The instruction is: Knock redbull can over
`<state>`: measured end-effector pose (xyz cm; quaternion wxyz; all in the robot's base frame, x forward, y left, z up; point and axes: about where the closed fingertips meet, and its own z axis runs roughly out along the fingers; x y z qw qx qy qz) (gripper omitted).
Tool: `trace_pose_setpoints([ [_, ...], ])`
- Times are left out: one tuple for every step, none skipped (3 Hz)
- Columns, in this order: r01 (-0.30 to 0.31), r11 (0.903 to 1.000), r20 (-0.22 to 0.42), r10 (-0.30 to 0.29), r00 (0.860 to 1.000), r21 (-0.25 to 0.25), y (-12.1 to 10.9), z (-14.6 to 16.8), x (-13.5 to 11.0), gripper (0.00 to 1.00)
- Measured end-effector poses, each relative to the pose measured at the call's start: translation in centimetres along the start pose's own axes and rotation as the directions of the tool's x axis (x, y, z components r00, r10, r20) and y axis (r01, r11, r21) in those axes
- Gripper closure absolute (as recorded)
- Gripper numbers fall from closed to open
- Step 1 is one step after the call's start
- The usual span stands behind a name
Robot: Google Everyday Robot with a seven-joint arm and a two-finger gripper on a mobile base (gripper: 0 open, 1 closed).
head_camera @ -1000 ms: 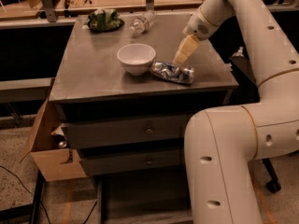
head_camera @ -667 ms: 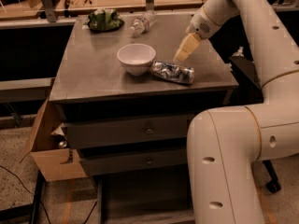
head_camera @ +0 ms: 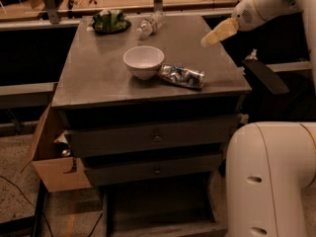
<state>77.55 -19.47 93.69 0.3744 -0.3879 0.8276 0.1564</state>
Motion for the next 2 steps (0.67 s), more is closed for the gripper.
trace_pose_setpoints([
  [-0.189,0.973,0.192,0.162,0.968,0.133,-4.7,-4.5,-1.9,0.0],
  [-0.342,0.9101,0.277,0.275,0.921,0.234,-8.4,-7.2,-1.8,0.0],
])
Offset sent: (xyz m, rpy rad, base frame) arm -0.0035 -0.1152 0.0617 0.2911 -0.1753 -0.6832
